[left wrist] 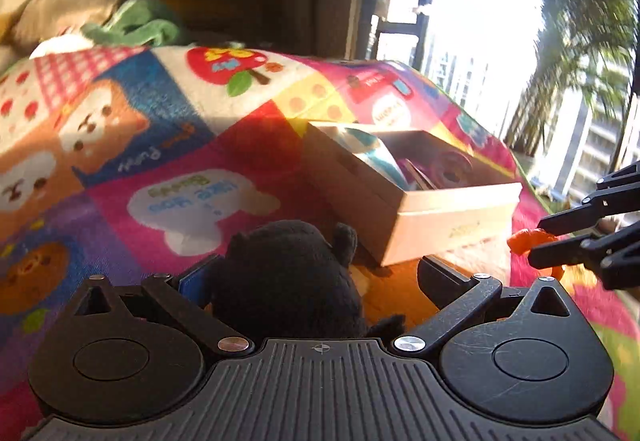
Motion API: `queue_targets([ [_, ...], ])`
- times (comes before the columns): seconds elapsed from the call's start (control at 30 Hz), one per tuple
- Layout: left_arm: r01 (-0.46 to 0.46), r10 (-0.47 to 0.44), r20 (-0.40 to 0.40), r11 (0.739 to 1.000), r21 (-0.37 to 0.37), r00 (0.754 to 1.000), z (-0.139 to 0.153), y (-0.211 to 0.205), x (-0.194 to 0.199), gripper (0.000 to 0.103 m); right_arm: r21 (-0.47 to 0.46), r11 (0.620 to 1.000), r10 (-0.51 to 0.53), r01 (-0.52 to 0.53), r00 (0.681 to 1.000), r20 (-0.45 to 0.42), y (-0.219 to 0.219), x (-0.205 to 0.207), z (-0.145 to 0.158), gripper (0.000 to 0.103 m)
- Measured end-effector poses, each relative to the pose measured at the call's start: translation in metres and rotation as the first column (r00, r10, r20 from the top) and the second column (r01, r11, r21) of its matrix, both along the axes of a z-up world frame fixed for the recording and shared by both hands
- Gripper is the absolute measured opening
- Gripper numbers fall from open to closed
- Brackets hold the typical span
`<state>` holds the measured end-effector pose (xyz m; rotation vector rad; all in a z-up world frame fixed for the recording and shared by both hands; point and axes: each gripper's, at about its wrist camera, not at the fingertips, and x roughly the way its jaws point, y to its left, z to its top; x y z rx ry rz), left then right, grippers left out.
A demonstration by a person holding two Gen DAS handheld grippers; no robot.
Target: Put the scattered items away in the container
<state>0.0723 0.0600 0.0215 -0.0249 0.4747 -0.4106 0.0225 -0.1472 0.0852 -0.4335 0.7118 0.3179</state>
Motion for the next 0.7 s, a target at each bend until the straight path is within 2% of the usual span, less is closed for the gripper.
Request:
queue_targets([
  [0.07,0.025,-0.025,0.015,0.999,0.038,1.000,0.002,-0.011,-0.003,0.103,-0.060,0.998,0.002,0.000,0.999,0.035,-0.005,-0.010,-0.015,0.030],
  [0.17,0.045,-0.045,-0.001,0.999,0.017,0.999,0.007,-0.022,-0.001,0.103,-0.020,1.000,0.005,-0.005,1.000,0.013,-0.012,-0.010,-0.027,0.030],
  [0.23,0.076,-0.076,-0.011,0.997,-0.011,0.997,0.011,-0.027,-0.001,0.103,0.047,0.999,-0.009,0.009,1.000,0.005,-0.018,-0.009,-0.031,0.043],
  [0.3,0.119,-0.119,-0.007,0.993,-0.024,0.993,0.016,-0.032,-0.007,0.103,0.121,0.992,-0.033,0.031,0.999,0.014,-0.024,-0.010,-0.035,0.076],
  [0.37,0.133,-0.133,0.003,0.991,-0.023,0.991,0.020,-0.036,-0.016,0.103,0.190,0.980,-0.069,0.063,0.997,0.022,-0.034,-0.015,-0.040,0.086],
  [0.47,0.112,-0.112,0.010,0.992,-0.052,0.994,0.026,-0.039,-0.029,0.103,0.273,0.954,-0.130,0.127,0.992,-0.009,-0.049,-0.020,-0.054,0.089],
  [0.57,0.084,-0.083,0.016,0.994,-0.073,0.996,0.029,-0.037,-0.043,0.103,0.347,0.917,-0.185,0.196,0.981,-0.065,-0.063,-0.024,-0.070,0.099],
  [0.63,0.084,-0.083,0.012,0.994,-0.076,0.996,0.030,-0.035,-0.050,0.103,0.379,0.902,-0.203,0.206,0.978,-0.047,-0.067,-0.029,-0.077,0.103],
  [0.7,0.099,-0.099,0.006,0.992,-0.079,0.995,0.030,-0.034,-0.055,0.103,0.370,0.905,-0.214,0.210,0.976,-0.030,-0.065,-0.030,-0.080,0.103],
])
